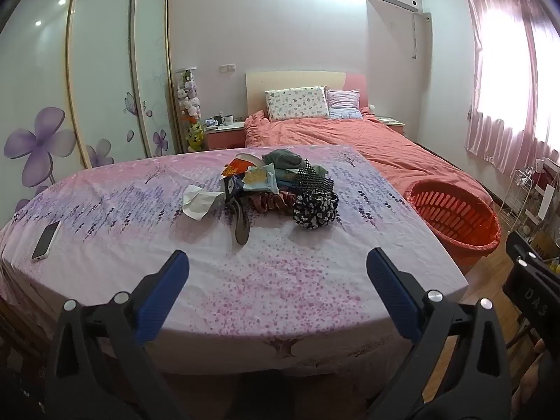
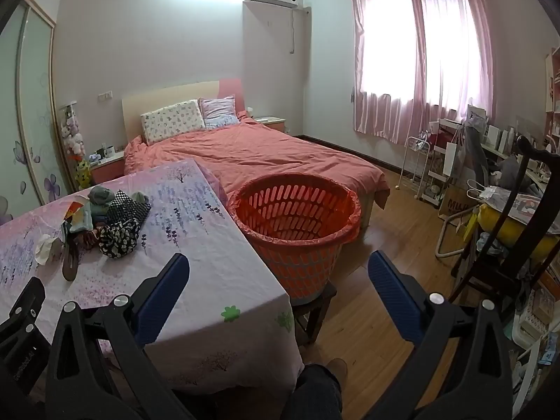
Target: Collect trash
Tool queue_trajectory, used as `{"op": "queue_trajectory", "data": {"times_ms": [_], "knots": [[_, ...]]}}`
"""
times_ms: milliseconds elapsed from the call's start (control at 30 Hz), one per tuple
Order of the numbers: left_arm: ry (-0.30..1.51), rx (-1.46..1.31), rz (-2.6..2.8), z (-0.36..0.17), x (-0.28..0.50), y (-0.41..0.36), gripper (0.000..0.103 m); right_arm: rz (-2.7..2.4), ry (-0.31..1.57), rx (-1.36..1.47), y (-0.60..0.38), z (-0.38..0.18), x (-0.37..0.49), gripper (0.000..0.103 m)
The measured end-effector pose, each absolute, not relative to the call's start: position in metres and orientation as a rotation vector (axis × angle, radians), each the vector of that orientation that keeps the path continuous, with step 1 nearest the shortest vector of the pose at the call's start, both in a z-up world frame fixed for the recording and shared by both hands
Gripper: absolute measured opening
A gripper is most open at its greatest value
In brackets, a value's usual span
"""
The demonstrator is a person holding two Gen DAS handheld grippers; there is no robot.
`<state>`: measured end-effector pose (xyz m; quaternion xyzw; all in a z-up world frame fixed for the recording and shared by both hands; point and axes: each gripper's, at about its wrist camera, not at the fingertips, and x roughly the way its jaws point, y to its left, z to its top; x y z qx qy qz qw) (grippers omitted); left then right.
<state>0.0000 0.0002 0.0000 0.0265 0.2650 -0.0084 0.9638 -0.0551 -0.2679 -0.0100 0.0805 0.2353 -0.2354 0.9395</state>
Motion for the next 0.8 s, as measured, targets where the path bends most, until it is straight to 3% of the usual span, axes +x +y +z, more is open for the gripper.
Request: {"op": "queue_trajectory", "data": {"times_ms": [800], "knots": [[0.548, 0.044, -0.02, -0.0001, 0.0005, 0.0006, 0.099, -0.483, 0.474, 0.157, -0.2662, -0.0092, -0.0554, 0.101]]}}
